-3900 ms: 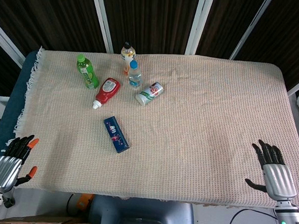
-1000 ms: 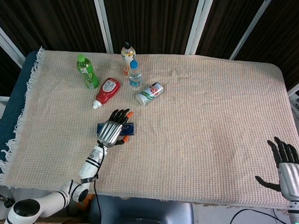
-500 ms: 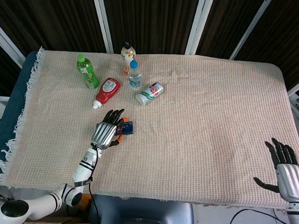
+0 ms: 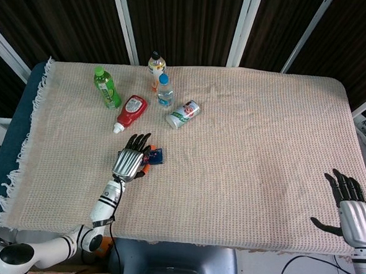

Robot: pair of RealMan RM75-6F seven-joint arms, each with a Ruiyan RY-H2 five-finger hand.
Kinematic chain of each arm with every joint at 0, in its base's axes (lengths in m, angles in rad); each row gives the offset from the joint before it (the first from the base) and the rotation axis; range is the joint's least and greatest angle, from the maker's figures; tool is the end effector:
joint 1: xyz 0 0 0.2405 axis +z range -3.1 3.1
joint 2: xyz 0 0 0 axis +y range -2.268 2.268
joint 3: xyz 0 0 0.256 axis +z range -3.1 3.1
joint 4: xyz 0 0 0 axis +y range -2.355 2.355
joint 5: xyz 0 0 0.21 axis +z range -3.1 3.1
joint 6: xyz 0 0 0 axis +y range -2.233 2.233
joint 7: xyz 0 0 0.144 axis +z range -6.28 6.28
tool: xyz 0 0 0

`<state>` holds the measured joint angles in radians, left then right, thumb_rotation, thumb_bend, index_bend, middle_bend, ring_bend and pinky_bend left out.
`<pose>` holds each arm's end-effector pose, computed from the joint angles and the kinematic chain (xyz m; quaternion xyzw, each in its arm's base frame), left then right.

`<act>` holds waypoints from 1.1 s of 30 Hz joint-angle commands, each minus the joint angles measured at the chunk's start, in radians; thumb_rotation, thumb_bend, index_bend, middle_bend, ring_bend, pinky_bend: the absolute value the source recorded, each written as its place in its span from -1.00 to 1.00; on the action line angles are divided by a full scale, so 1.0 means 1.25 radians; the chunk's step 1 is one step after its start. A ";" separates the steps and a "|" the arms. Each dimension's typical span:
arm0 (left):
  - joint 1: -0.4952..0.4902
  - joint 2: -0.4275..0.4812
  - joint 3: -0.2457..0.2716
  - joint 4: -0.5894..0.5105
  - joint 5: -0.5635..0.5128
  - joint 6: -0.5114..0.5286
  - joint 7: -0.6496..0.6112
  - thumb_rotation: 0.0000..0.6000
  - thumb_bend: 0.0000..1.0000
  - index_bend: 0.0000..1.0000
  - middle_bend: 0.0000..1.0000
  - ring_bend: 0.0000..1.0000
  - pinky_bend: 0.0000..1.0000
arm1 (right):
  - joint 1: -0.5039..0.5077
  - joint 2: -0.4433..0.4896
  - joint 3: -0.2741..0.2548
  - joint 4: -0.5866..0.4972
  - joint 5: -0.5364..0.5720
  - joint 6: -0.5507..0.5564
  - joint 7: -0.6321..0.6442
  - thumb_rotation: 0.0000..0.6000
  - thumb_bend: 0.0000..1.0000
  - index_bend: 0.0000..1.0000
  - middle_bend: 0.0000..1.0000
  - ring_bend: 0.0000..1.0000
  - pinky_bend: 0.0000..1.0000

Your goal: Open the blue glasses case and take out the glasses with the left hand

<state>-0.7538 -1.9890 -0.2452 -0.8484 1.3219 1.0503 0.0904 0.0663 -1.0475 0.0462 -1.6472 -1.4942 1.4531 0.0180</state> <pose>-0.1518 0.3671 -0.0909 -0.6908 -0.3628 -0.4360 0.4484 -0.3154 -0.1742 0.1745 0.5980 -0.3989 0.3681 0.5898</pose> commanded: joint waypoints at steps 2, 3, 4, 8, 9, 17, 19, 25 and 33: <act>-0.002 -0.006 -0.001 0.013 -0.006 -0.007 -0.002 1.00 -0.24 -0.35 -1.00 -1.00 -0.96 | -0.002 0.000 0.002 0.001 0.002 0.003 0.004 1.00 -0.65 -1.00 -1.00 -1.00 -1.00; -0.003 -0.008 0.000 0.016 -0.006 -0.008 -0.004 1.00 -0.24 -0.34 -1.00 -1.00 -0.96 | -0.001 0.000 0.002 0.001 0.003 0.003 0.004 1.00 -0.65 -1.00 -1.00 -1.00 -1.00; -0.003 -0.009 0.001 0.018 -0.005 -0.008 -0.005 1.00 -0.24 -0.33 -1.00 -1.00 -0.96 | -0.001 0.000 0.002 0.001 0.003 0.003 0.004 1.00 -0.65 -1.00 -1.00 -1.00 -1.00; -0.005 -0.012 0.003 0.024 -0.004 -0.006 -0.012 1.00 -0.24 -0.28 -1.00 -1.00 -0.95 | -0.001 -0.001 0.002 0.001 0.003 0.001 0.000 1.00 -0.65 -1.00 -1.00 -1.00 -1.00; -0.005 -0.012 0.003 0.026 -0.004 -0.006 -0.011 1.00 -0.24 -0.27 -1.00 -1.00 -0.95 | -0.001 -0.001 0.002 0.001 0.004 0.001 -0.001 1.00 -0.65 -1.00 -1.00 -1.00 -1.00; -0.008 -0.013 0.001 0.030 -0.009 -0.009 -0.016 1.00 -0.21 -0.18 -1.00 -1.00 -0.95 | 0.000 -0.005 0.004 0.000 0.010 -0.003 -0.011 1.00 -0.65 -1.00 -1.00 -1.00 -1.00; -0.007 -0.011 0.002 0.025 -0.007 -0.006 -0.017 1.00 -0.18 -0.15 -0.99 -1.00 -0.95 | 0.001 -0.005 0.004 0.000 0.011 -0.003 -0.013 1.00 -0.65 -1.00 -1.00 -1.00 -1.00; -0.006 -0.001 0.002 0.001 -0.007 -0.003 -0.023 1.00 -0.10 -0.11 -0.96 -1.00 -0.95 | 0.001 -0.006 0.005 -0.001 0.012 -0.005 -0.017 1.00 -0.65 -1.00 -1.00 -1.00 -1.00; -0.009 0.004 -0.004 -0.013 -0.015 -0.005 -0.016 1.00 -0.06 -0.07 -0.94 -1.00 -0.95 | 0.001 -0.004 0.005 -0.002 0.012 -0.004 -0.013 1.00 -0.65 -1.00 -1.00 -1.00 -1.00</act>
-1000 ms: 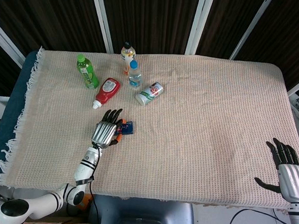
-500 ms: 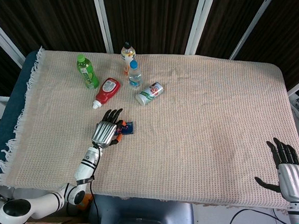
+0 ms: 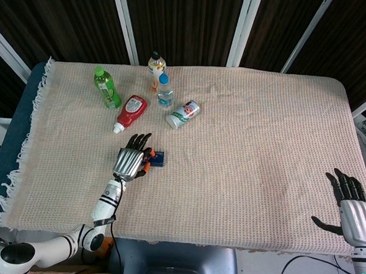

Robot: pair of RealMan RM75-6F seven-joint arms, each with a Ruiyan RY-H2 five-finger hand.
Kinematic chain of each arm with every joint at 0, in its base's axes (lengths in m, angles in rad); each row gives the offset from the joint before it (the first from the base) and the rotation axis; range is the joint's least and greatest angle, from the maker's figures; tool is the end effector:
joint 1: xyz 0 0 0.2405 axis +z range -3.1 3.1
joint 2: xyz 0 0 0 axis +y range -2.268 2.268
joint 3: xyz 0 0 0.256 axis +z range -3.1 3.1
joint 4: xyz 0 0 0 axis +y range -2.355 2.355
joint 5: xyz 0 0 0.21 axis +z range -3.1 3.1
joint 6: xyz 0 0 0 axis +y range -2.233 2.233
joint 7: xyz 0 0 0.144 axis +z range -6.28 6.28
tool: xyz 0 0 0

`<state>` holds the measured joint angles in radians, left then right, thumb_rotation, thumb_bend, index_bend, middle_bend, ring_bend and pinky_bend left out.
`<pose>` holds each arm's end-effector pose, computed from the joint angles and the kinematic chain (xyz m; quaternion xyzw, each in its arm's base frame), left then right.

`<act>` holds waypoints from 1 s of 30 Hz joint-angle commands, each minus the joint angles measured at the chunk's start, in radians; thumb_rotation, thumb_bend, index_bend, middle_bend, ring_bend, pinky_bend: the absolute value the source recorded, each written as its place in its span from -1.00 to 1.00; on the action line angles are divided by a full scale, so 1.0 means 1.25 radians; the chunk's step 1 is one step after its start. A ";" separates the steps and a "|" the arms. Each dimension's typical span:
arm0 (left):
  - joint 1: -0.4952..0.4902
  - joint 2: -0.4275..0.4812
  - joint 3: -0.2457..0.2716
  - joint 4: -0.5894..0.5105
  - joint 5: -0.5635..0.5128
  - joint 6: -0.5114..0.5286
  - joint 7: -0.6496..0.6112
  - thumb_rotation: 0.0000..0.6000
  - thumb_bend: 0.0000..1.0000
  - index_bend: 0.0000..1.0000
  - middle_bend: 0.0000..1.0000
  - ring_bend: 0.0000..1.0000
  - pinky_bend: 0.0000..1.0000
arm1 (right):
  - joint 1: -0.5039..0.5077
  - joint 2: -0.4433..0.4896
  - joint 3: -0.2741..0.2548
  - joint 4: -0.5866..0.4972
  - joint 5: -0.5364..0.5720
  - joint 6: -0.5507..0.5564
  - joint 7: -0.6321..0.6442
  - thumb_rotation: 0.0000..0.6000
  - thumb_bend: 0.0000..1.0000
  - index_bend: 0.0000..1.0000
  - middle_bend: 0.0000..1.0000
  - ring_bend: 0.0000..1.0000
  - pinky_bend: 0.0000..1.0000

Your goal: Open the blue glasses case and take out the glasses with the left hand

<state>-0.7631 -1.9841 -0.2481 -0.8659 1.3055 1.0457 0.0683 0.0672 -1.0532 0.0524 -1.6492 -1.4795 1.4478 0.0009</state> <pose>-0.1475 0.3682 -0.0907 -0.6841 -0.3771 -0.4440 0.4389 -0.3161 -0.1757 0.1734 0.5955 -0.3988 0.3637 0.5950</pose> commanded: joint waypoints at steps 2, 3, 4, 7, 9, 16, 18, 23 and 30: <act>-0.004 -0.001 -0.004 0.004 -0.005 -0.004 0.004 1.00 -0.07 -0.06 -0.93 -1.00 -0.95 | -0.001 0.001 0.000 0.000 0.000 0.001 0.002 1.00 -0.65 -1.00 -1.00 -1.00 -1.00; -0.007 -0.003 -0.007 0.007 -0.007 -0.005 0.004 1.00 -0.06 -0.05 -0.93 -1.00 -0.95 | -0.001 0.001 0.000 0.000 -0.001 0.002 0.004 1.00 -0.65 -1.00 -1.00 -1.00 -1.00; -0.009 -0.004 -0.010 0.011 -0.009 -0.006 0.004 1.00 -0.06 -0.05 -0.92 -1.00 -0.95 | -0.001 0.002 0.000 0.000 -0.001 0.003 0.006 1.00 -0.65 -1.00 -1.00 -1.00 -1.00; -0.021 -0.013 -0.023 0.034 -0.015 -0.009 -0.001 1.00 -0.06 -0.05 -0.92 -1.00 -0.95 | -0.002 0.004 0.001 0.000 -0.002 0.005 0.012 1.00 -0.65 -1.00 -1.00 -1.00 -1.00; -0.033 -0.022 -0.034 0.057 -0.020 -0.014 -0.009 1.00 -0.06 -0.06 -0.91 -1.00 -0.94 | -0.003 0.005 0.002 0.000 0.000 0.005 0.016 1.00 -0.65 -1.00 -1.00 -1.00 -1.00; -0.092 -0.077 -0.084 0.192 -0.060 -0.056 -0.027 1.00 -0.09 -0.47 -0.91 -1.00 -0.84 | -0.002 0.008 0.006 0.001 0.006 0.003 0.024 1.00 -0.65 -1.00 -1.00 -1.00 -1.00; -0.109 -0.094 -0.094 0.232 -0.070 -0.073 -0.032 1.00 -0.11 -0.63 -0.92 -1.00 -0.83 | -0.001 0.007 0.007 0.002 0.007 0.002 0.023 1.00 -0.65 -1.00 -1.00 -1.00 -1.00; -0.134 -0.118 -0.105 0.292 -0.074 -0.067 -0.053 1.00 -0.17 -0.85 -0.92 -1.00 -0.83 | 0.000 0.007 0.008 0.002 0.011 -0.001 0.021 1.00 -0.65 -1.00 -1.00 -1.00 -1.00; -0.150 -0.126 -0.121 0.321 -0.084 -0.047 -0.062 1.00 -0.22 -0.85 -0.91 -1.00 -0.81 | 0.001 0.005 0.005 0.000 0.006 -0.002 0.015 1.00 -0.65 -1.00 -1.00 -1.00 -1.00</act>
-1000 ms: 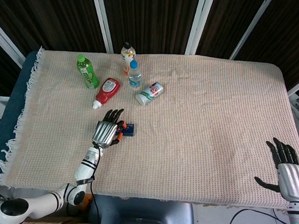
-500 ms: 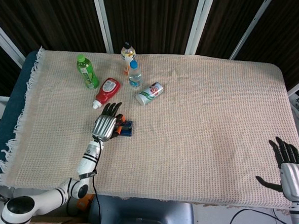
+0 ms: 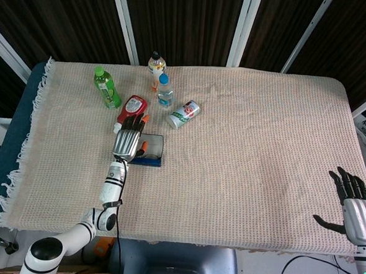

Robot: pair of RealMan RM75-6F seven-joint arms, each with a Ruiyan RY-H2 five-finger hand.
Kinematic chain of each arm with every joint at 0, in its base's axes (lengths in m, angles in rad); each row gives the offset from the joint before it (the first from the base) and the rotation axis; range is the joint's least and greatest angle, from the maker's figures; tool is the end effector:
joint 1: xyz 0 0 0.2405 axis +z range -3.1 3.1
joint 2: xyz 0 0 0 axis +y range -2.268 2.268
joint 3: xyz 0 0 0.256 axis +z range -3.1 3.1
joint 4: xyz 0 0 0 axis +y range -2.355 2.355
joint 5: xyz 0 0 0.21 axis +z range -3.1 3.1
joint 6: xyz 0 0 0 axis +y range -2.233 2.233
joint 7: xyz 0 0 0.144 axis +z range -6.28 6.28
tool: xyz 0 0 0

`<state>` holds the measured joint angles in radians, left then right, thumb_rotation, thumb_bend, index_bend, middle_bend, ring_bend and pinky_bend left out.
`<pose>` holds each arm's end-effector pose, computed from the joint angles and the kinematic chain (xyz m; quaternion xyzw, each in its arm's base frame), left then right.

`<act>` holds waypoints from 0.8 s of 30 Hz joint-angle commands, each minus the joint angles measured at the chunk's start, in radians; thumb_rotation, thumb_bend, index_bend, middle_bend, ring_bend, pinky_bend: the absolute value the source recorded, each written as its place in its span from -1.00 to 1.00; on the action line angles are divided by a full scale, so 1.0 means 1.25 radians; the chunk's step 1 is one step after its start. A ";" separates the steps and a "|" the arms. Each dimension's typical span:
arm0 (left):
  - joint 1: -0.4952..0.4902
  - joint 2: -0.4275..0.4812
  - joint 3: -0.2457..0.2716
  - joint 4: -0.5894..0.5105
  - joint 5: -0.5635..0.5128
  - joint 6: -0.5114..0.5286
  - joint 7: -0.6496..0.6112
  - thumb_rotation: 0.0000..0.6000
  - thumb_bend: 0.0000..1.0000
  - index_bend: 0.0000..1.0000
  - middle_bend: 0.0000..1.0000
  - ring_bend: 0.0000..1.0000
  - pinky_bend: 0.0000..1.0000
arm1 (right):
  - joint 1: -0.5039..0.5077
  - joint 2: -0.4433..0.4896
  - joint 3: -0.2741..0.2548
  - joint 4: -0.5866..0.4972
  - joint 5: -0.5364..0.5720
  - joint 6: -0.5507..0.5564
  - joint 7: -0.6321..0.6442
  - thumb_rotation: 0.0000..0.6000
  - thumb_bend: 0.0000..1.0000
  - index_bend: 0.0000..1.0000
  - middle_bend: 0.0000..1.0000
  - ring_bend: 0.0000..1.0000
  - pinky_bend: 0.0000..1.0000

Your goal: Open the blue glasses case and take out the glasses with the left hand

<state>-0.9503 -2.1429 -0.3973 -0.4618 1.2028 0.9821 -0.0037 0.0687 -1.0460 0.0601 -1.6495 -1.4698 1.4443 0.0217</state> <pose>-0.1364 0.4283 -0.0829 -0.6254 -0.3812 -0.4467 0.5137 -0.3170 -0.1778 0.1769 0.5890 -0.4033 0.3684 0.5956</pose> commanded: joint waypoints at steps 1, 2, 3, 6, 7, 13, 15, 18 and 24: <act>0.002 0.005 0.001 -0.009 0.001 0.010 -0.010 1.00 -0.22 -0.83 -0.91 -1.00 -0.81 | -0.001 -0.001 -0.001 0.000 -0.003 0.002 -0.003 1.00 -0.65 -1.00 -1.00 -1.00 -1.00; 0.006 0.010 0.004 -0.018 0.004 0.017 -0.014 1.00 -0.22 -0.79 -0.91 -1.00 -0.81 | -0.001 -0.002 -0.001 0.000 -0.004 0.003 -0.005 1.00 -0.65 -1.00 -1.00 -1.00 -1.00; 0.015 0.019 0.009 -0.038 0.009 0.025 -0.021 1.00 -0.21 -0.70 -0.91 -1.00 -0.81 | -0.001 -0.003 -0.002 0.000 -0.005 0.003 -0.007 1.00 -0.65 -1.00 -1.00 -1.00 -1.00; 0.051 0.066 0.030 -0.134 0.021 0.036 -0.034 1.00 -0.13 -0.39 -0.88 -1.00 -0.82 | 0.000 -0.004 -0.004 -0.001 -0.005 0.000 -0.012 1.00 -0.65 -1.00 -1.00 -1.00 -1.00; 0.064 0.087 0.039 -0.172 0.024 0.036 -0.032 1.00 -0.10 -0.32 -0.87 -1.00 -0.82 | 0.001 -0.005 -0.004 -0.001 -0.005 -0.001 -0.014 1.00 -0.65 -1.00 -1.00 -1.00 -1.00; 0.137 0.222 0.084 -0.404 0.007 0.016 0.062 1.00 0.23 -0.23 -0.86 -1.00 -0.87 | 0.001 -0.007 -0.010 -0.007 -0.014 -0.002 -0.021 1.00 -0.65 -1.00 -1.00 -1.00 -1.00; 0.152 0.248 0.094 -0.442 -0.008 0.008 0.098 1.00 0.25 -0.24 -0.87 -1.00 -0.88 | 0.001 -0.007 -0.012 -0.007 -0.017 -0.002 -0.024 1.00 -0.65 -1.00 -1.00 -1.00 -1.00; 0.165 0.266 0.104 -0.471 -0.023 0.000 0.118 1.00 0.27 -0.25 -0.88 -1.00 -0.89 | 0.001 -0.009 -0.014 -0.007 -0.021 -0.003 -0.027 1.00 -0.65 -1.00 -1.00 -1.00 -1.00; 0.189 0.283 0.130 -0.494 -0.022 0.002 0.127 1.00 0.30 -0.24 -0.88 -1.00 -0.90 | 0.000 -0.010 -0.015 -0.008 -0.023 -0.001 -0.029 1.00 -0.65 -1.00 -1.00 -1.00 -1.00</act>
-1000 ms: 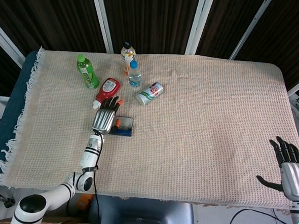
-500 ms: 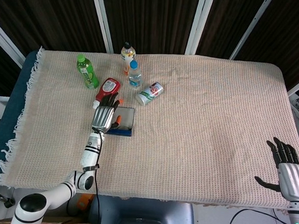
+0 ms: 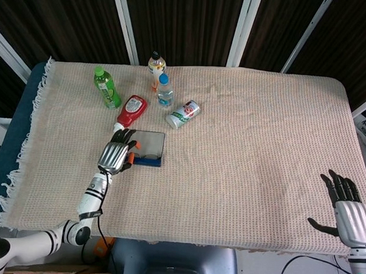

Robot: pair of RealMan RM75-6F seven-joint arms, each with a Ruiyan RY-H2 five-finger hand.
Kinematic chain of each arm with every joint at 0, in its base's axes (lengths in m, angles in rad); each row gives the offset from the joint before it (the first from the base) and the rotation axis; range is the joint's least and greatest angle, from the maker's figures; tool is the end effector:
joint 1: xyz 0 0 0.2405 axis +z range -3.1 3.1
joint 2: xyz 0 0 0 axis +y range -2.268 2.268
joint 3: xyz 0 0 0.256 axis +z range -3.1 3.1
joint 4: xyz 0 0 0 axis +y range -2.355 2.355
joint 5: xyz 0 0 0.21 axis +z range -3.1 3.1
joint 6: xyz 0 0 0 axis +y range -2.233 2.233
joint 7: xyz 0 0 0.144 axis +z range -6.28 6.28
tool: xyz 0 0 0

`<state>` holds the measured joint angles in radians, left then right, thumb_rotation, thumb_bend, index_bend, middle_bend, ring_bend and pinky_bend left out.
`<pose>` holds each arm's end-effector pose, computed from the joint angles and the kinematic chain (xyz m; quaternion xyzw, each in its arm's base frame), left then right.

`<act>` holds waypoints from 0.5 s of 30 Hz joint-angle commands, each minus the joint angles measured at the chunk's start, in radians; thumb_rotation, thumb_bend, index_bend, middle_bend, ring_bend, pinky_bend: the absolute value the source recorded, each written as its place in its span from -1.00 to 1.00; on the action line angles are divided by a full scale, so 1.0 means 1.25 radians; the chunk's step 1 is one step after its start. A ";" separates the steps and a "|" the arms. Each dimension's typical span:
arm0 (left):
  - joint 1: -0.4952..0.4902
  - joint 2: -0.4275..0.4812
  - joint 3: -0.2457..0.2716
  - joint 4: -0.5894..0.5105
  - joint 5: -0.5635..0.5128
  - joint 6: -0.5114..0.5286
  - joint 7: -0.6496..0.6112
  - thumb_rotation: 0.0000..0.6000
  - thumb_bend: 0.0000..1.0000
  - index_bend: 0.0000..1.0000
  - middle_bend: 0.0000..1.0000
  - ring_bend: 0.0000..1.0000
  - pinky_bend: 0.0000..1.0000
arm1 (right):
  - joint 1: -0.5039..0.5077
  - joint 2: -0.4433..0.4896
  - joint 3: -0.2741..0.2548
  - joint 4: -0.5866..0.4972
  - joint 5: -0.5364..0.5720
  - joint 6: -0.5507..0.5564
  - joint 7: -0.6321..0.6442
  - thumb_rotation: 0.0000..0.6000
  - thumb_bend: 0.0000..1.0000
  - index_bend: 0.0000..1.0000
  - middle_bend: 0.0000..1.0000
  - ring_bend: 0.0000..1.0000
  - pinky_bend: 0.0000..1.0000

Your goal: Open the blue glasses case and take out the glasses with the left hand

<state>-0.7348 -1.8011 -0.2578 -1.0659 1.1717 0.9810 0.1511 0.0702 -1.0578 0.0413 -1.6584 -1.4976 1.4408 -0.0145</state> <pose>-0.1715 0.3782 -0.0497 -0.6745 -0.4106 -0.4087 0.4577 -0.3125 -0.1741 0.1675 0.6060 -0.3987 0.3612 0.5859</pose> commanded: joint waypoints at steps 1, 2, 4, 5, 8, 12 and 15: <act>0.023 0.012 0.024 -0.007 0.005 0.006 -0.003 1.00 0.31 -0.23 -0.88 -1.00 -0.90 | -0.001 0.000 -0.001 -0.001 -0.001 0.002 -0.001 1.00 -0.65 -1.00 -1.00 -1.00 -1.00; 0.026 0.011 0.026 -0.002 0.006 0.006 -0.008 1.00 0.32 -0.23 -0.88 -1.00 -0.90 | -0.001 0.000 -0.001 -0.001 -0.002 0.002 -0.001 1.00 -0.65 -1.00 -1.00 -1.00 -1.00; 0.030 0.010 0.030 0.009 0.004 -0.001 -0.021 1.00 0.32 -0.23 -0.88 -1.00 -0.90 | -0.002 0.001 -0.003 -0.002 -0.004 0.002 0.000 1.00 -0.65 -1.00 -1.00 -1.00 -1.00; 0.032 0.010 0.032 0.014 0.003 -0.004 -0.025 1.00 0.32 -0.23 -0.88 -1.00 -0.90 | -0.002 0.001 -0.003 -0.002 -0.004 0.003 0.000 1.00 -0.65 -1.00 -1.00 -1.00 -1.00; 0.038 0.011 0.040 0.027 0.005 -0.009 -0.033 1.00 0.33 -0.20 -0.88 -1.00 -0.90 | -0.002 0.001 -0.002 -0.001 -0.004 0.003 0.001 1.00 -0.65 -1.00 -1.00 -1.00 -1.00; 0.048 0.015 0.050 0.032 0.020 -0.002 -0.051 1.00 0.36 -0.16 -0.88 -1.00 -0.91 | -0.001 0.000 -0.003 -0.001 -0.002 0.000 -0.003 1.00 -0.65 -1.00 -1.00 -1.00 -1.00; 0.057 0.023 0.063 0.025 0.039 0.011 -0.054 1.00 0.40 -0.14 -0.88 -1.00 -0.91 | 0.000 -0.002 -0.003 -0.002 -0.002 -0.002 -0.008 1.00 -0.65 -1.00 -1.00 -1.00 -1.00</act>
<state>-0.6681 -1.7763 -0.1851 -1.0303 1.2132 0.9892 0.0864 0.0700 -1.0597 0.0371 -1.6603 -1.4997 1.4383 -0.0240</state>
